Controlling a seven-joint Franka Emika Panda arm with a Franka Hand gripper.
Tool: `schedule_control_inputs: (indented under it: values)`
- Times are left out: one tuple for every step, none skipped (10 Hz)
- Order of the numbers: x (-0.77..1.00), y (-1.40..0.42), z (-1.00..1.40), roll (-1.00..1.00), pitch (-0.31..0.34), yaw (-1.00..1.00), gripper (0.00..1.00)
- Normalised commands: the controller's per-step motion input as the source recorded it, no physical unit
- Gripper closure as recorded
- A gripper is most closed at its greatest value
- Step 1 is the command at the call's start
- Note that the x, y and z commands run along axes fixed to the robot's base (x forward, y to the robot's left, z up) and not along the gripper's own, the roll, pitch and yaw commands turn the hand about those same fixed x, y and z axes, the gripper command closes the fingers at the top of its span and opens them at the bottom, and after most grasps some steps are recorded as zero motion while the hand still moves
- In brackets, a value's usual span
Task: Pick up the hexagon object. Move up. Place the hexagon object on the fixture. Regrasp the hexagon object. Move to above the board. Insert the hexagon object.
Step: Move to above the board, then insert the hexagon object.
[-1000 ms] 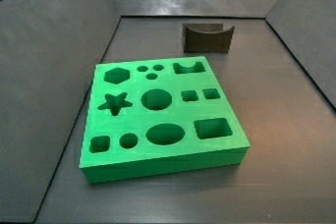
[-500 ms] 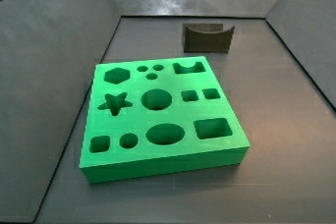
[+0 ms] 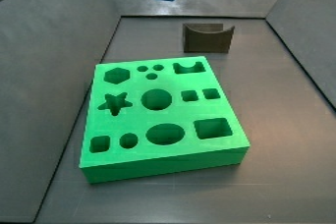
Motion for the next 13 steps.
schedule_control_inputs:
  values:
    - [-0.09, 0.04, 0.01, -0.27, -0.111, -0.01, 1.00]
    - [0.00, 0.00, -0.03, 0.00, -0.003, 0.00, 1.00]
    - [0.00, 0.00, -0.03, -0.05, -0.001, 0.00, 1.00]
    - [0.00, 0.00, 0.00, -0.01, 0.000, 0.00, 1.00]
    - [0.00, 0.00, 0.00, -0.02, -0.010, 0.00, 1.00]
    - [-0.49, 0.00, 0.00, 0.00, -0.206, -0.30, 1.00]
    - [-0.33, 0.05, 0.00, -0.14, -0.263, -0.22, 1.00]
    - [-0.32, 0.02, -0.04, -0.09, -0.281, -0.15, 1.00]
    - [0.00, 0.00, 0.00, -0.03, -0.014, 0.00, 1.00]
    - [-0.27, 0.15, -0.28, -0.31, -0.314, -0.18, 1.00]
    - [-0.29, 0.19, -0.18, -0.36, -0.353, -0.30, 1.00]
    - [-0.32, 0.17, -0.18, -0.36, -0.363, -0.35, 1.00]
    - [-0.27, 0.21, -0.16, -0.38, -0.353, -0.26, 1.00]
